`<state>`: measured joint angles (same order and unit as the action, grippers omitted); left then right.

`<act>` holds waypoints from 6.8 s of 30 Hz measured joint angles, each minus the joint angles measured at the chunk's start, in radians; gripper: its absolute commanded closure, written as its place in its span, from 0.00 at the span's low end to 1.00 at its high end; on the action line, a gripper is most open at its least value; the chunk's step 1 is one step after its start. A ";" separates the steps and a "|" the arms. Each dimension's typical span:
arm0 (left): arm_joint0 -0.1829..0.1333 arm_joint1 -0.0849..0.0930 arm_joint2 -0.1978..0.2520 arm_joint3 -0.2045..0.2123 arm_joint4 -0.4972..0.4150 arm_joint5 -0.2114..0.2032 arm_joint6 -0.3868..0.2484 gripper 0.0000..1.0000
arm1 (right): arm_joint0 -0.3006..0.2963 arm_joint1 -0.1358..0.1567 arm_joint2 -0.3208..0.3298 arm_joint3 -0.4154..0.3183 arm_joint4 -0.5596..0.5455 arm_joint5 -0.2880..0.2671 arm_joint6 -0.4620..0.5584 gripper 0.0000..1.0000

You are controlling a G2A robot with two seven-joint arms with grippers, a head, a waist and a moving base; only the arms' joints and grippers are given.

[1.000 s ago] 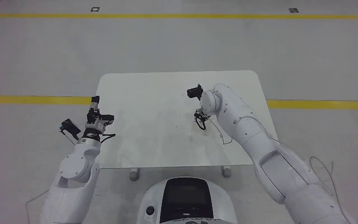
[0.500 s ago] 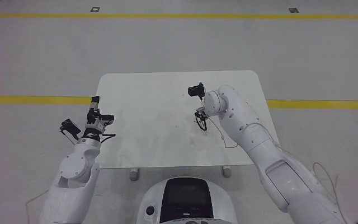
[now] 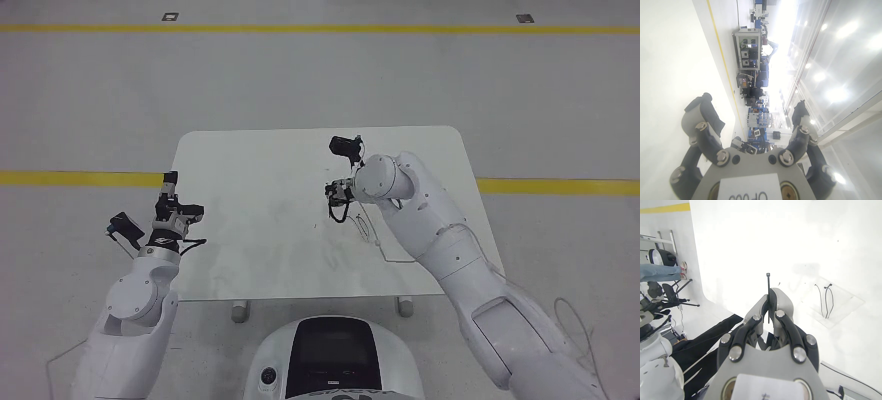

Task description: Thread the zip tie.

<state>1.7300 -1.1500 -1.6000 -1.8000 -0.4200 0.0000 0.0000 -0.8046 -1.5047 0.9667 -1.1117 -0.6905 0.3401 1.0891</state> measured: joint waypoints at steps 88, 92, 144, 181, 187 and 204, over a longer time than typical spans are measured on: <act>-0.253 0.019 0.238 0.191 1.260 -0.339 -0.050 0.00 | -0.163 -0.081 0.130 -0.063 0.544 -0.005 -0.686 1.00; -0.252 0.020 0.237 0.191 1.260 -0.338 -0.051 0.00 | -0.163 -0.081 0.130 -0.063 0.544 -0.005 -0.686 1.00; -0.447 0.027 0.498 0.324 1.279 -0.340 0.005 0.00 | -0.336 -0.062 0.158 -0.231 0.620 0.000 -0.694 1.00; -0.450 0.028 0.524 0.318 1.294 -0.340 0.015 0.00 | -0.415 -0.041 0.192 -0.365 0.669 -0.022 -0.730 1.00; -0.447 0.034 0.532 0.310 1.301 -0.340 0.019 0.52 | -0.417 -0.036 0.189 -0.370 0.656 -0.013 -0.742 1.00; -0.460 0.053 0.570 0.307 1.286 -0.340 0.006 0.68 | -0.423 -0.021 0.174 -0.385 0.618 0.000 -0.710 1.00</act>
<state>1.2700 -1.0970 -1.0296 -1.4927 0.8657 -0.3400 0.0062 -1.2271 -1.5261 1.1408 -1.4972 -0.0723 0.3400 0.3788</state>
